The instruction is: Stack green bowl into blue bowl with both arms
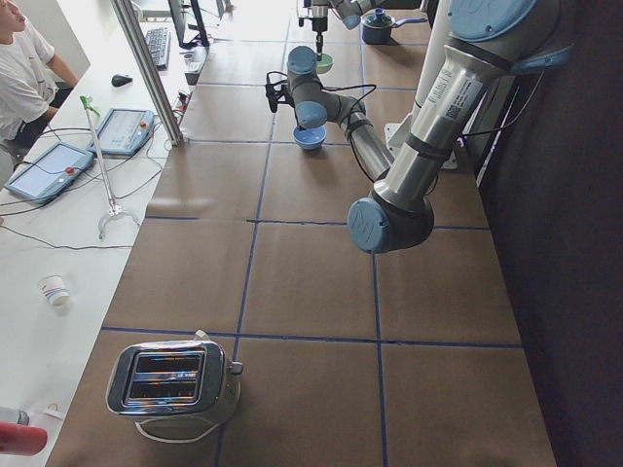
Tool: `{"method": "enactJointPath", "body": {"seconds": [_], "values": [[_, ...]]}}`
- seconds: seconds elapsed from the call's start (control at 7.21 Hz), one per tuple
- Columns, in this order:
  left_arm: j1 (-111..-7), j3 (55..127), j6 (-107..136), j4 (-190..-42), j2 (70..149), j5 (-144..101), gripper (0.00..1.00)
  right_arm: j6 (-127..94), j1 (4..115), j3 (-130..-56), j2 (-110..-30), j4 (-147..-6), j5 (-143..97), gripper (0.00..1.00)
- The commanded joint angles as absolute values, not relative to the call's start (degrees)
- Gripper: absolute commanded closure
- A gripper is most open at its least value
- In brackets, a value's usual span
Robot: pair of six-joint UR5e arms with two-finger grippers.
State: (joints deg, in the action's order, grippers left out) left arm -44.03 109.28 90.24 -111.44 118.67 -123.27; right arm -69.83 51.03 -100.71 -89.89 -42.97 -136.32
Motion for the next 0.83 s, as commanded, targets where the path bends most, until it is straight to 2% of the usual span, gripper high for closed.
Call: {"method": "enactJointPath", "body": {"seconds": [0.0, 0.28, 0.69], "values": [[-44.74, 110.30, 90.26, -111.45, 118.04, -123.14, 0.00, -95.37, 38.04, -102.66, -74.59, -43.24, -125.94, 1.00], [-44.74, 109.87, 90.18, -111.45, 118.04, -123.05, 0.00, -100.98, 31.04, -101.69, -64.03, -54.95, -115.61, 1.00], [-44.56, 109.69, 90.61, -111.53, 117.95, -123.05, 0.00, -101.42, 29.44, -97.50, -60.31, -57.83, -110.92, 1.00]]}}
